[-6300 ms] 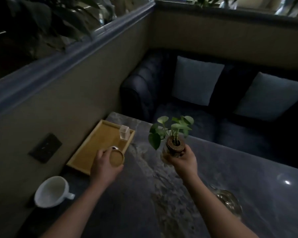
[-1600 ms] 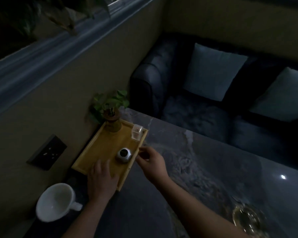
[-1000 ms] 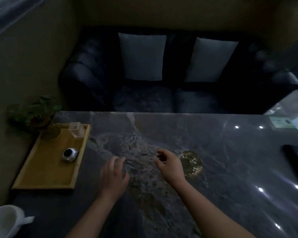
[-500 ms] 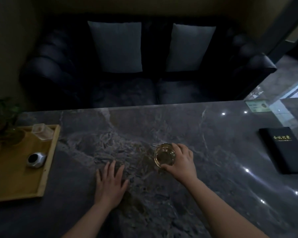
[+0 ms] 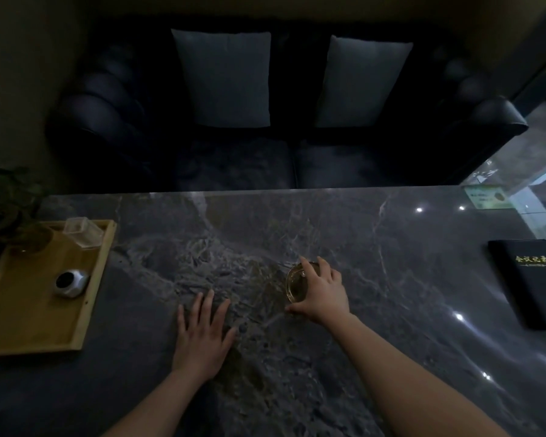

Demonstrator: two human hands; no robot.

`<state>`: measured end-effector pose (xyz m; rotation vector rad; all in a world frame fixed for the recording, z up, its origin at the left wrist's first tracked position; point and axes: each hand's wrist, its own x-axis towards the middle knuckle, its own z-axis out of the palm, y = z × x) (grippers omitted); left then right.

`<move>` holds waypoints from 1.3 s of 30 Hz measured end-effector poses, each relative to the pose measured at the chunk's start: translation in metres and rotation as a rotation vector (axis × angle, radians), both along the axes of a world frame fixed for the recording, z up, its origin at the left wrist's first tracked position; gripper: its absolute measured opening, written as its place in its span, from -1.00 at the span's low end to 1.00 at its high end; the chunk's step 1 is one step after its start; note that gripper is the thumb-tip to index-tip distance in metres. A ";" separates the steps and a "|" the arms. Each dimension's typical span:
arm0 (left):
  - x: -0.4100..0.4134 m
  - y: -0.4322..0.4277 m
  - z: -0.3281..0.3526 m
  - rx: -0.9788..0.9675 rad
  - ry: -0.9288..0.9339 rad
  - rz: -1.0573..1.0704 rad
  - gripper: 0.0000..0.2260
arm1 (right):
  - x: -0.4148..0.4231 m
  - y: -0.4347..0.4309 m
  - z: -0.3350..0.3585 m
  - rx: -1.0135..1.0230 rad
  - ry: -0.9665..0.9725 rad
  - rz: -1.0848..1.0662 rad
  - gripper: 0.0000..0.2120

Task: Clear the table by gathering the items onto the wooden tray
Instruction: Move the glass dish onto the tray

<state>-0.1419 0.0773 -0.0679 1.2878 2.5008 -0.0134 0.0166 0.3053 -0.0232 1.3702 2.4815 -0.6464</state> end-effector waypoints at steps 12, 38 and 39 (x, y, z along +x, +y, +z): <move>-0.018 0.009 0.017 0.019 -0.018 0.002 -0.47 | -0.009 -0.004 0.021 0.020 0.067 0.007 0.06; -0.117 -0.179 0.000 0.275 0.240 0.722 -0.55 | -0.216 -0.144 0.076 0.008 0.202 0.659 0.05; -0.118 -0.181 -0.004 0.290 0.235 0.725 -0.52 | -0.228 -0.153 0.077 0.010 0.202 0.692 0.05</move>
